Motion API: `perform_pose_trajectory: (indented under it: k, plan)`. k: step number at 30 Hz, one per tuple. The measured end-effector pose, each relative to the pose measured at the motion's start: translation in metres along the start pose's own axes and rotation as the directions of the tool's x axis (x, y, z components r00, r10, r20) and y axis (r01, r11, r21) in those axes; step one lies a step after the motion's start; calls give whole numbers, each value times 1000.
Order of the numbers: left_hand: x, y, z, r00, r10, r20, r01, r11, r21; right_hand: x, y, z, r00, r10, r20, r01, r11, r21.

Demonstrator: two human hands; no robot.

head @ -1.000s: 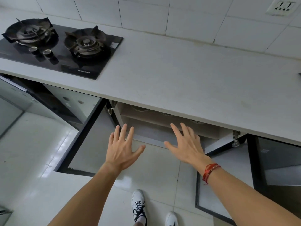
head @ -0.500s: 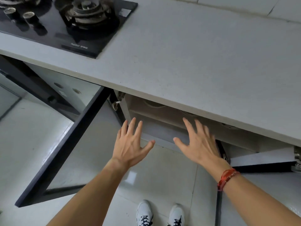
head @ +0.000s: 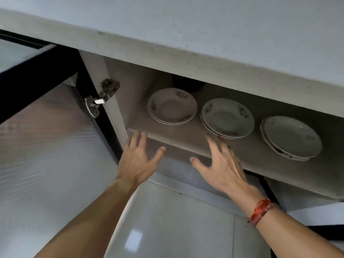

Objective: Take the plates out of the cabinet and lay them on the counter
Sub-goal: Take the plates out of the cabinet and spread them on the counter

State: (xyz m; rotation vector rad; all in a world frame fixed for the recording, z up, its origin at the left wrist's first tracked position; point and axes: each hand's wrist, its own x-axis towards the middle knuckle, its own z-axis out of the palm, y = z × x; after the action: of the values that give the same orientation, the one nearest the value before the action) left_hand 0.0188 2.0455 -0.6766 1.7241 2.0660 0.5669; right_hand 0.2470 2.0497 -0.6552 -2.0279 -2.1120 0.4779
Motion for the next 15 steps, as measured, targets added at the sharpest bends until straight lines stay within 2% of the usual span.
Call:
perform_pose_trajectory:
  k: [4,7,11,15]
  plan:
    - [30,-4,11,997,-72,-17,69,992,-110,27,-2,10,1000,8,18,-11,983,185]
    - [62,0,15,992,-128,-9,123,972,-201,59,-9,15,994,80,74,-102,924,369]
    - [102,10,19,989,-145,-22,133,949,-286,106,-19,31,989,138,57,-149,894,422]
    - [146,8,32,977,-212,-36,188,925,-330,142,-27,47,975,216,50,-202,773,602]
